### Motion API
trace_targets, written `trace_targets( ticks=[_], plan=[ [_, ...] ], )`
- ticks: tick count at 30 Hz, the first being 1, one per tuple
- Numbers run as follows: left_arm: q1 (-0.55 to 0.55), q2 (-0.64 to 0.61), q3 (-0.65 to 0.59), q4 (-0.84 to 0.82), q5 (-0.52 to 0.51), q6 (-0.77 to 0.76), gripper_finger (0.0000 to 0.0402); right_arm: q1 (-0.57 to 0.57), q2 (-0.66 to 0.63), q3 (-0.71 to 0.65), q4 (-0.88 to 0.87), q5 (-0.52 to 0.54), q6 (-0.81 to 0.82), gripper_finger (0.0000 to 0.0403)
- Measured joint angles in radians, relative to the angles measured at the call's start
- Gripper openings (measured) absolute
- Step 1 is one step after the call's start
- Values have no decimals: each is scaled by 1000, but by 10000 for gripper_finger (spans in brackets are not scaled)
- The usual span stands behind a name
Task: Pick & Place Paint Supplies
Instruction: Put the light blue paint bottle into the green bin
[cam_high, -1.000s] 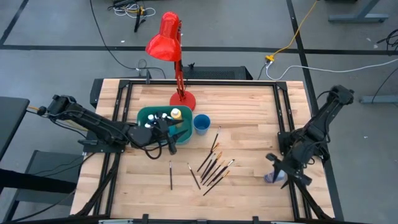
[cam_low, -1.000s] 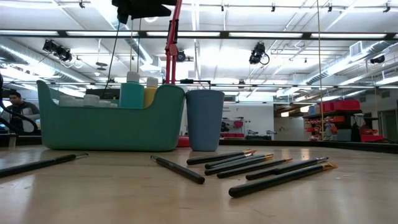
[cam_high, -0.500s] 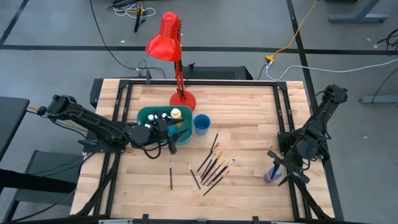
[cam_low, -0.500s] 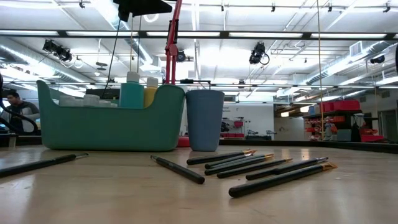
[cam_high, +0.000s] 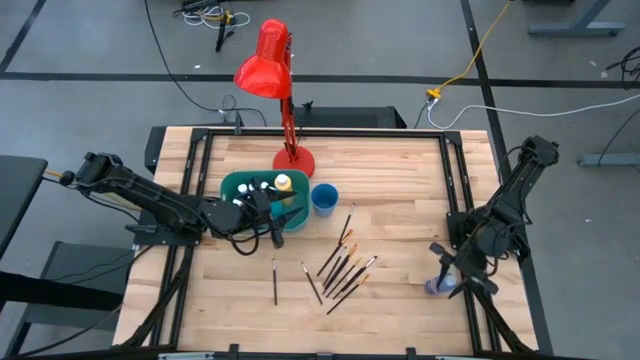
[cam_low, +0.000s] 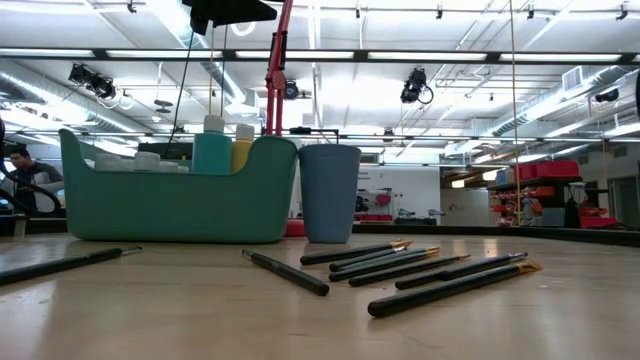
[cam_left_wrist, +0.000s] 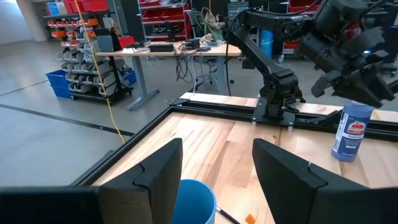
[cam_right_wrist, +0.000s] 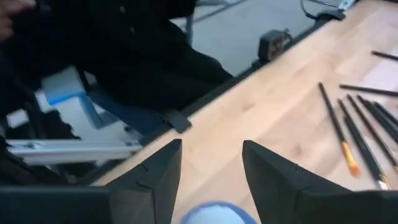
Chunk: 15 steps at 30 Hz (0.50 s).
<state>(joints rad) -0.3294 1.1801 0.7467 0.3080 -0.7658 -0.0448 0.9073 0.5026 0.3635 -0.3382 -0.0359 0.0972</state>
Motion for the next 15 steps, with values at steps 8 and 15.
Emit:
trace_targets(
  ticks=[8, 15],
  plan=[
    [0, 0, 0, -1, 0, 0, 206, 0, -1, -106, 128, 2, 19, 180],
    [0, 0, 0, -2, 0, 12, 206, -1, 1, -151, 245, 18, 26, 180]
  ],
)
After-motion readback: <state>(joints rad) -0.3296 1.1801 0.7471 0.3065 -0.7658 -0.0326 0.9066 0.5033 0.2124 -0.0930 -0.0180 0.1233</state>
